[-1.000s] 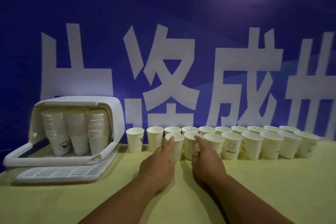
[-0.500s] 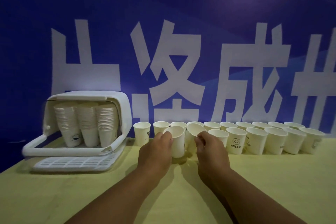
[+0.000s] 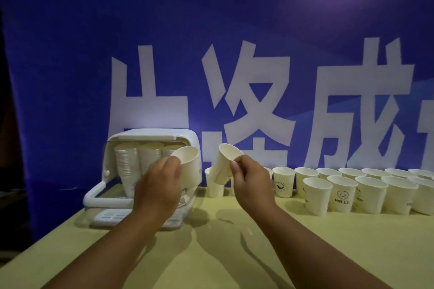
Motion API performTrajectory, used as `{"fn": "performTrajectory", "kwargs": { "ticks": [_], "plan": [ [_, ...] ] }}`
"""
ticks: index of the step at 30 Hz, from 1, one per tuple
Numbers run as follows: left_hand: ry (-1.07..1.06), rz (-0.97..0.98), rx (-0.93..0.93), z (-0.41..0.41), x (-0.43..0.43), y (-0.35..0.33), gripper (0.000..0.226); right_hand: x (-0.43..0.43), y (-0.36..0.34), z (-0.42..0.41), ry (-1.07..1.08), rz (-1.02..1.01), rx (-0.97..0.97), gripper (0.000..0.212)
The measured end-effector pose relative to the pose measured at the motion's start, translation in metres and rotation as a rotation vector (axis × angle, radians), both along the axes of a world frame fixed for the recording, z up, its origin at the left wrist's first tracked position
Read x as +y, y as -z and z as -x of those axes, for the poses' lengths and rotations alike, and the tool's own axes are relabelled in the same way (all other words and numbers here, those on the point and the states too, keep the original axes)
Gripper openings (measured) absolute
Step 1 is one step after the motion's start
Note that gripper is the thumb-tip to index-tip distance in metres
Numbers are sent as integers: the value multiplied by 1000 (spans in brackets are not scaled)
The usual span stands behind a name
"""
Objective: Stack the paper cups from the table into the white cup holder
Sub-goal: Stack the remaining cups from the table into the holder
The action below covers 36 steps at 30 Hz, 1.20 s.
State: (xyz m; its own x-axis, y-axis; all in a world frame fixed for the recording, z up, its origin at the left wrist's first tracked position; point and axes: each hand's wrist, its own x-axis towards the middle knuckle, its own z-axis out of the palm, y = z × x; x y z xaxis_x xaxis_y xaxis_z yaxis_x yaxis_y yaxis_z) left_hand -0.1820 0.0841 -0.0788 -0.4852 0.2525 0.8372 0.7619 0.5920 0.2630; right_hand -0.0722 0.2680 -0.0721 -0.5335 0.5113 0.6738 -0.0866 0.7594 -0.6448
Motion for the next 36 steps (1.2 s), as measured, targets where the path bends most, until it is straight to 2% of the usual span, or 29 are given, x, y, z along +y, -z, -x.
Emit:
{"fn": "performTrajectory", "kwargs": {
  "ticks": [3, 7, 10, 14, 22, 25, 28, 31, 34, 36],
  "plan": [
    [-47, -27, -62, 19, -18, 12, 24, -22, -12, 24, -34, 35, 92, 10],
    [-139, 211, -170, 33, -26, 18, 19, -43, -18, 52, -71, 151, 186, 12],
    [-137, 305, -256, 37, -28, 20, 18, -51, -10, 67, -95, 116, 172, 13],
    [-24, 282, -355, 40, -34, 20, 19, -51, 3, 73, -132, 38, 94, 10],
    [66, 285, -401, 34, -44, 13, 22, -63, 7, 73, -213, -31, -62, 8],
    [56, 206, -426, 32, -49, 12, 21, -66, 6, 72, -269, -59, -155, 9],
    [29, 38, -413, 31, -51, 9, 20, -67, 5, 72, -289, -93, -223, 13],
    [26, -60, -413, 30, -48, 6, 7, -70, 6, 75, -298, -91, -260, 21],
    [19, 23, -460, 28, -43, 9, 31, -71, 12, 79, -231, -71, -264, 34],
    [-4, 81, -483, 25, -41, 11, 34, -70, 17, 83, -182, -68, -304, 38]
  ]
}}
